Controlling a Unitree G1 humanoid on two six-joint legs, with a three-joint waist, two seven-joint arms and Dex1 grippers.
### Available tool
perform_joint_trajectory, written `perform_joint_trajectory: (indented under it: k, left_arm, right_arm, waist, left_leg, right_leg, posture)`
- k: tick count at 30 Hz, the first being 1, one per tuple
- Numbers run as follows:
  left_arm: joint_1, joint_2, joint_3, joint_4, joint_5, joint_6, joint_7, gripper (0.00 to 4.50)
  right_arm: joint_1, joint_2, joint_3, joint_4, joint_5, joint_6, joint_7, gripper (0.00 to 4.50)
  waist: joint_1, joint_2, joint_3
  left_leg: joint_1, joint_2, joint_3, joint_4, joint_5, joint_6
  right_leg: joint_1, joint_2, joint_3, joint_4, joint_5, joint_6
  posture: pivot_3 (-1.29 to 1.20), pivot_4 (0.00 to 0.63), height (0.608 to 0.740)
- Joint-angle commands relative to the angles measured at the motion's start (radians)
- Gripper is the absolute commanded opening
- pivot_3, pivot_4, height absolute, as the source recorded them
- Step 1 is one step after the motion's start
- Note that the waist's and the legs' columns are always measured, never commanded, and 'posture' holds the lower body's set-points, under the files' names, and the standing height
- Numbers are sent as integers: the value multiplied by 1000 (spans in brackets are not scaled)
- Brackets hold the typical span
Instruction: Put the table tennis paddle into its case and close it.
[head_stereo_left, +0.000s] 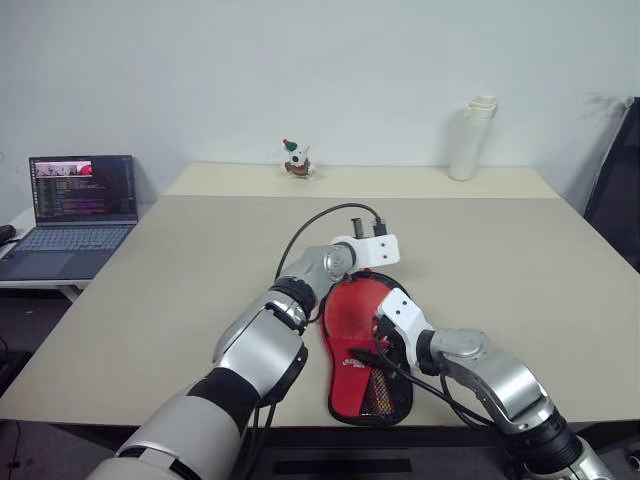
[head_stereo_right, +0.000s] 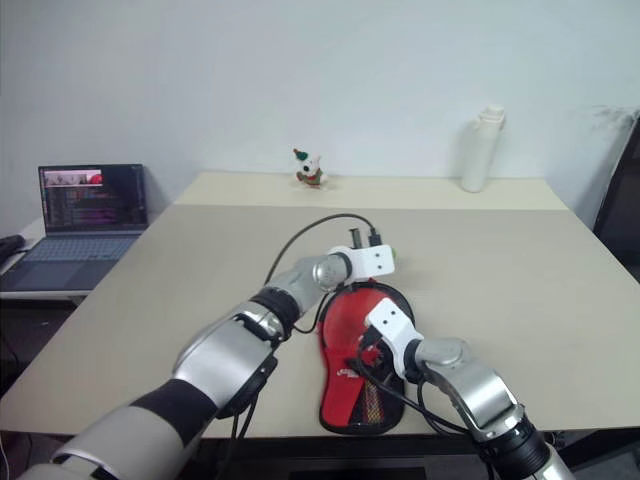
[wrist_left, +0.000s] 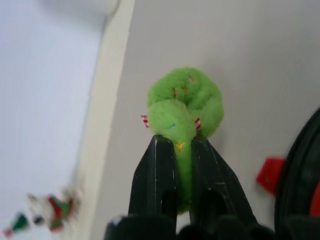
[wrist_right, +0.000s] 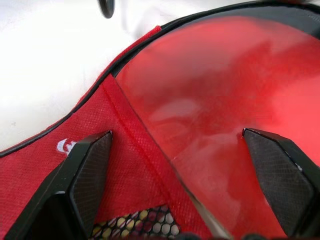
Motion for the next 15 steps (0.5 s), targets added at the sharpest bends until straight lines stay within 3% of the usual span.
perform_joint_trajectory:
  k: [1,6,13,15]
  left_arm:
    - [-66,-57,-31,-29,39,-75,47,6]
    - [-74,-122,-28,-30,36,-110,28,6]
    - [-50,-139,9,-29,0,-128,-69,6]
    - [-37,-140,35,-30,-30,-132,-126,717]
  right_arm:
    - [69,-11,25,23,3,105,-12,4500]
    - [76,2,20,8,4,120,-27,4500]
    - [56,23,26,33,0,105,-37,4500]
    - [49,28,30,42,-2,98,-35,4500]
  waist:
    - [1,0,0]
    - [2,0,0]
    - [1,0,0]
    - [0,0,0]
  left_leg:
    - [0,-1,0,0,0,0]
    - [-1,-4,-2,0,0,0]
    - [-1,-4,-4,0,0,0]
    - [0,-4,-4,0,0,0]
  right_leg:
    - [0,-1,0,0,0,0]
    - [0,-4,0,-1,0,2]
    - [0,-4,0,-1,0,3]
    - [1,-4,0,-1,0,3]
  posture:
    - [0,150,740]
    - [0,150,740]
    - [0,150,740]
    - [0,150,740]
